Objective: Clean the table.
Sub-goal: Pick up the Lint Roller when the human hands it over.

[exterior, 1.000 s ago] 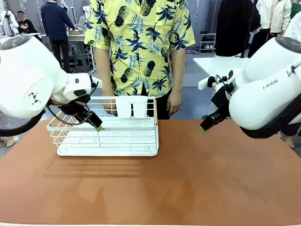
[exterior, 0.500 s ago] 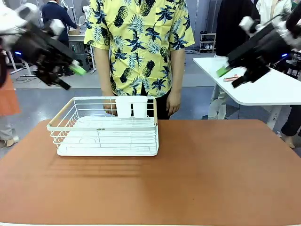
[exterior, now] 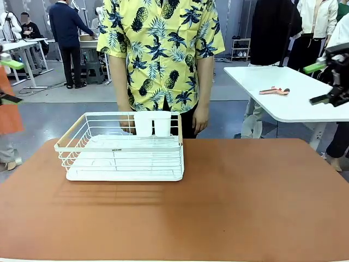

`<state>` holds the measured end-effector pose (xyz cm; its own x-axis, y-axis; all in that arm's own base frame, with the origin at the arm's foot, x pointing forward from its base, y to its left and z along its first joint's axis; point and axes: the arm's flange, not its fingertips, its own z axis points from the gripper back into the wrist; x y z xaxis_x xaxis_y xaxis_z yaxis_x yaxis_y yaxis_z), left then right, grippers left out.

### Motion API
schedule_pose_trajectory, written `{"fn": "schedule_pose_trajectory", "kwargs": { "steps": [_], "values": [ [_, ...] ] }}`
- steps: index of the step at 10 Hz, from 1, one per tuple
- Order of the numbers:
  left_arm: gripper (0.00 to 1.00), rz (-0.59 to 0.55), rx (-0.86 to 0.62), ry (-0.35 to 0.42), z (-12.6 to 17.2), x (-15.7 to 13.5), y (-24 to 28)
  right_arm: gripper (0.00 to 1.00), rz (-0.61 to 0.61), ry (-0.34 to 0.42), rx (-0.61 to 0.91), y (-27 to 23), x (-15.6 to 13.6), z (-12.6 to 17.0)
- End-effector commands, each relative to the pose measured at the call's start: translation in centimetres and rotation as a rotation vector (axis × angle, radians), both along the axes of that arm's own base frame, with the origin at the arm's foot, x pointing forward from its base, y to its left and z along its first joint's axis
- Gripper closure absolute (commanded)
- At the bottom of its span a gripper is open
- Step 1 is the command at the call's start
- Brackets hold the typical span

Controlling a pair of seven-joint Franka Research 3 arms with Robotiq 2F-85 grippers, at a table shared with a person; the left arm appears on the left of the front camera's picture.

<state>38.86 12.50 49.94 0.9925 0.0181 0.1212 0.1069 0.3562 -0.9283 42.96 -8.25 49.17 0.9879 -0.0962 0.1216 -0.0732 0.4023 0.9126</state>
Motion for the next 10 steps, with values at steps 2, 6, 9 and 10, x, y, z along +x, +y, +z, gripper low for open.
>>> {"fn": "schedule_pose_trajectory", "kwargs": {
  "steps": [2,6,9,10],
  "values": [
    [0.0,0.076,-0.12,0.061,0.7,-0.4,7.5,0.0,-0.071,0.075,0.125,-7.2,1.1,-0.3],
    [0.0,0.158,-0.247,0.186,-1.4,-1.9,15.4,0.0,-0.048,0.117,0.054,-16.6,0.8,-2.3],
    [0.0,0.178,-0.243,0.202,-1.6,-3.0,17.0,0.0,-0.069,0.11,0.059,-20.0,-0.1,-3.9],
    [0.0,0.183,-0.244,0.205,-1.7,-2.9,17.0,0.0,-0.065,0.116,0.054,-19.9,-0.1,-4.2]
  ]
}}
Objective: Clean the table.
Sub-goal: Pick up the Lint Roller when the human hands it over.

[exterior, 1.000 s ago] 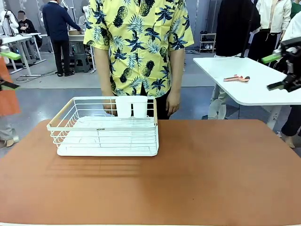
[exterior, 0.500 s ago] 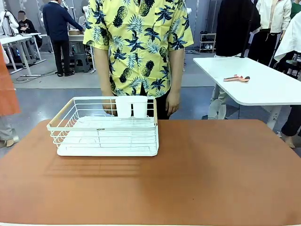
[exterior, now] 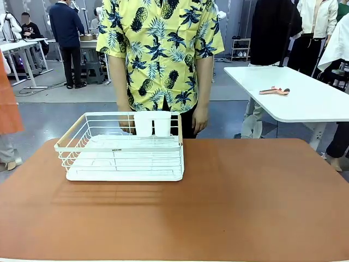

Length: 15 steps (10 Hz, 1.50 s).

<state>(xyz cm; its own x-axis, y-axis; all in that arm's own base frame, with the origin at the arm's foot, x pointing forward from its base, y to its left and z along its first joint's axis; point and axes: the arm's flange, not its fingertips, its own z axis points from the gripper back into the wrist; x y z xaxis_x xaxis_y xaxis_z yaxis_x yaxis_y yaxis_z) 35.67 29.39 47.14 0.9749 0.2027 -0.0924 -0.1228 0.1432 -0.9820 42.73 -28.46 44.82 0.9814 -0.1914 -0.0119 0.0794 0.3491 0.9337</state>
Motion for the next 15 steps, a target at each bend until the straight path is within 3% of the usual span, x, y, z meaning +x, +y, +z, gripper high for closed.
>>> {"fn": "schedule_pose_trajectory", "kwargs": {
  "steps": [1,15],
  "values": [
    [0.0,0.002,-0.021,0.019,1.02,0.45,-0.08,0.0,0.03,-0.008,-0.01,0.52,0.29,0.0],
    [0.0,-0.001,0.002,0.002,0.13,0.09,-0.02,0.0,0.0,0.004,0.001,-0.1,0.12,-0.26]
  ]
}}
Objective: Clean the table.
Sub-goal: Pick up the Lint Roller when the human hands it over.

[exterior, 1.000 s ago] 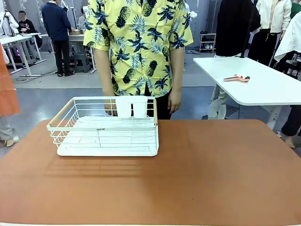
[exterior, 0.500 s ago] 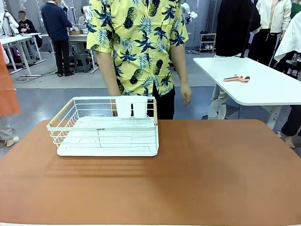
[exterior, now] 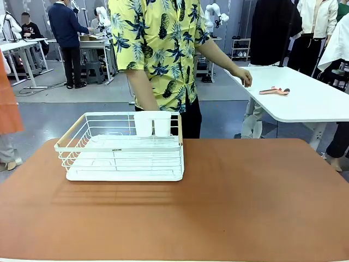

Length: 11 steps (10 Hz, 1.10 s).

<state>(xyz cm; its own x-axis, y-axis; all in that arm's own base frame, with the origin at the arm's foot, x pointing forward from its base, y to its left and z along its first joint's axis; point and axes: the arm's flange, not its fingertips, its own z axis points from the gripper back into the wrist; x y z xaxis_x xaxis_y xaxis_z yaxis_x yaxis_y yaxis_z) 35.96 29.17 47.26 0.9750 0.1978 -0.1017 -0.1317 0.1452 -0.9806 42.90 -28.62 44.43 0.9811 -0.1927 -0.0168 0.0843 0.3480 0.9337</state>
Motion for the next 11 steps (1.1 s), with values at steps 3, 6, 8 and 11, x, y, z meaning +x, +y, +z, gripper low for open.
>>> {"fn": "schedule_pose_trajectory", "kwargs": {
  "steps": [3,6,8,11],
  "values": [
    [0.0,0.004,0.0,-0.007,0.01,-0.2,0.19,0.0,0.002,-0.001,0.0,0.06,-0.04,0.13],
    [0.0,0.004,0.0,-0.007,0.01,-0.2,0.19,0.0,0.002,-0.001,0.0,0.06,-0.04,0.13],
    [0.0,0.004,0.0,-0.007,0.01,-0.2,0.19,0.0,0.002,-0.001,0.0,0.06,-0.04,0.13],
    [0.0,0.004,0.0,-0.007,0.01,-0.2,0.19,0.0,0.002,-0.001,0.0,0.06,-0.04,0.13]
  ]
}}
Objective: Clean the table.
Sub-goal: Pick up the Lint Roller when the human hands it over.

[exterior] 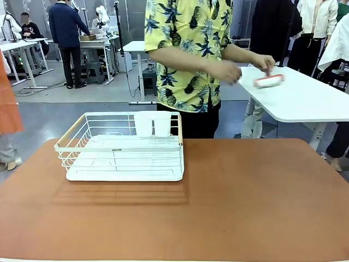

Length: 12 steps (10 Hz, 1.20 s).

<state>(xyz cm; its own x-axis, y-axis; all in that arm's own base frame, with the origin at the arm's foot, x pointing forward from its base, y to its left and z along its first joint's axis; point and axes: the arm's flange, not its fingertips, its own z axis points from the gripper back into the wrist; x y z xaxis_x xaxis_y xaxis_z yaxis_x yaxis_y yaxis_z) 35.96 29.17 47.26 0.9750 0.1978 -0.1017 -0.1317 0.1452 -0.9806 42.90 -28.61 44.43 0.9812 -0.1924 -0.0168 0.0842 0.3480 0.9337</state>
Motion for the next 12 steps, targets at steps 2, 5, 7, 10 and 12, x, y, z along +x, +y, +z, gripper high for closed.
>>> {"fn": "schedule_pose_trajectory", "kwargs": {
  "steps": [2,5,7,10,12],
  "values": [
    [0.0,0.004,0.0,-0.007,0.01,-0.2,0.19,0.0,0.002,-0.001,0.0,0.05,-0.05,0.13],
    [0.0,0.004,0.0,-0.007,0.01,-0.2,0.19,0.0,0.002,-0.001,0.0,0.05,-0.05,0.13],
    [0.0,0.004,0.0,-0.007,0.01,-0.2,0.19,0.0,0.002,-0.001,0.0,0.05,-0.05,0.13],
    [0.0,0.004,0.0,-0.007,0.01,-0.2,0.19,0.0,0.002,-0.001,0.0,0.05,-0.05,0.13],
    [0.0,0.004,0.0,-0.007,0.01,-0.2,0.19,0.0,0.002,-0.001,0.0,0.05,-0.05,0.13]
  ]
}}
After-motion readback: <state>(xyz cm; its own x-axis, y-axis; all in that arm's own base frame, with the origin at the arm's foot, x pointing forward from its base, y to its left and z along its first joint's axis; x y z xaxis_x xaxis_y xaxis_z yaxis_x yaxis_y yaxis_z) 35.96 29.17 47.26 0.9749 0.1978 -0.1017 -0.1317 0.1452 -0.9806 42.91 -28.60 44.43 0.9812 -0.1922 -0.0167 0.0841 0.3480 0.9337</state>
